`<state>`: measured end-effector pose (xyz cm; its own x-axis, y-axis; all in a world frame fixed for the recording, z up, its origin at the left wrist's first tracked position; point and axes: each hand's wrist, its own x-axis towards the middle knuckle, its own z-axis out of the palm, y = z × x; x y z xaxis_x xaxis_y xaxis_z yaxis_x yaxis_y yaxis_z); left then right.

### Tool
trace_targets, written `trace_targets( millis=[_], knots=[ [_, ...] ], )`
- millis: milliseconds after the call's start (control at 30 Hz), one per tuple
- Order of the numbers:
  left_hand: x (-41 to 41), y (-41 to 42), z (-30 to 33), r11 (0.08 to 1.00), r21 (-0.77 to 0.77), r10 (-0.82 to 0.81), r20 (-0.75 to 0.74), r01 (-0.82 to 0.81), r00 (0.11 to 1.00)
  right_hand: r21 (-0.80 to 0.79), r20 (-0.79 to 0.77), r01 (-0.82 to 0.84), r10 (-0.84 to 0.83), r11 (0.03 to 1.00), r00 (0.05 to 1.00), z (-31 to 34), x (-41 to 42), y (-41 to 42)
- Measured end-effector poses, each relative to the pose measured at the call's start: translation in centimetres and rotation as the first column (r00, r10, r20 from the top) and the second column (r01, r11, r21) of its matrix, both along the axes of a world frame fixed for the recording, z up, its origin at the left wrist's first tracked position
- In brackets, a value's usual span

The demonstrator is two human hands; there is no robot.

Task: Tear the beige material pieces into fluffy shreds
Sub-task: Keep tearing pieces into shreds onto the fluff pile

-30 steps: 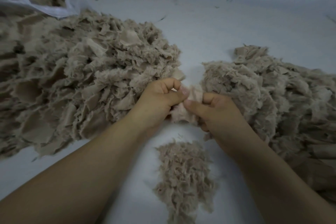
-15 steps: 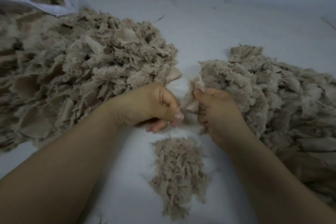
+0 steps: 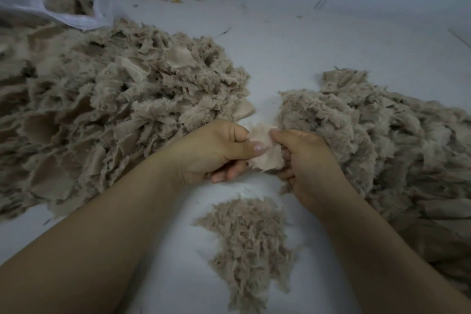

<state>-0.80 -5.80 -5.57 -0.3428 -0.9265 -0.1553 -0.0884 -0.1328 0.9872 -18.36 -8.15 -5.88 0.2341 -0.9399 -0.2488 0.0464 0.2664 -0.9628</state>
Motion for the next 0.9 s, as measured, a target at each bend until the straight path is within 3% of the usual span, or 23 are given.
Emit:
trace_targets(
  millis=[67, 133, 167, 233, 300, 333, 400, 433, 600, 767, 900],
  knots=[
    [-0.3, -0.4, 0.1, 0.969, -0.03, 0.229, -0.251, -0.244, 0.941, 0.042, 0.078, 0.011, -0.014, 0.999, 0.997, 0.0, 0.1, -0.2],
    [-0.4, -1.0, 0.3, 0.834, 0.009, 0.47, -0.537, -0.552, 0.701, 0.092, 0.144, 0.023, -0.037, 0.995, 0.989, 0.1, -0.1, -0.6],
    [-0.5, -1.2, 0.5, 0.782, 0.008, 0.512, -0.579, -0.623, 0.635, 0.113, 0.159, 0.025, -0.043, 0.993, 0.986, 0.1, -0.2, -0.7],
    [-1.3, -1.1, 0.3, 0.77, -0.087, 0.534, -0.454, -0.632, 0.713, 0.133, 0.172, 0.016, -0.039, 0.991, 0.984, 0.2, -0.3, -0.7],
    [-2.6, -0.8, -0.5, 0.83, -0.255, 0.49, -0.092, -0.496, 0.867, 0.165, 0.215, -0.009, -0.027, 0.986, 0.976, 0.5, -0.4, -0.7],
    [-3.3, -0.8, -1.0, 0.856, -0.371, 0.439, 0.154, -0.36, 0.885, 0.198, 0.261, -0.027, -0.026, 0.98, 0.965, 0.7, -0.5, -0.6],
    [-4.5, -1.0, -1.4, 0.877, -0.48, 0.333, 0.57, -0.024, 0.751, 0.272, 0.369, -0.056, -0.05, 0.961, 0.928, 1.3, -0.8, -0.6],
    [-4.8, -1.1, -1.3, 0.874, -0.479, 0.304, 0.665, 0.078, 0.682, 0.297, 0.401, -0.058, -0.069, 0.953, 0.914, 1.5, -0.9, -0.6],
    [-5.3, -1.3, -1.0, 0.844, -0.499, 0.3, 0.741, 0.194, 0.6, 0.309, 0.436, -0.024, -0.119, 0.951, 0.892, 1.9, -1.1, -0.6],
    [-6.2, -1.9, -0.9, 0.81, -0.54, 0.407, 0.797, 0.228, 0.446, 0.317, 0.436, 0.004, -0.149, 0.949, 0.887, 1.7, -0.9, -0.5],
    [-5.8, -1.7, -1.3, 0.767, -0.619, 0.484, 0.731, 0.169, 0.48, 0.34, 0.457, 0.031, -0.194, 0.94, 0.868, 1.4, -0.7, -0.6]
  ],
)
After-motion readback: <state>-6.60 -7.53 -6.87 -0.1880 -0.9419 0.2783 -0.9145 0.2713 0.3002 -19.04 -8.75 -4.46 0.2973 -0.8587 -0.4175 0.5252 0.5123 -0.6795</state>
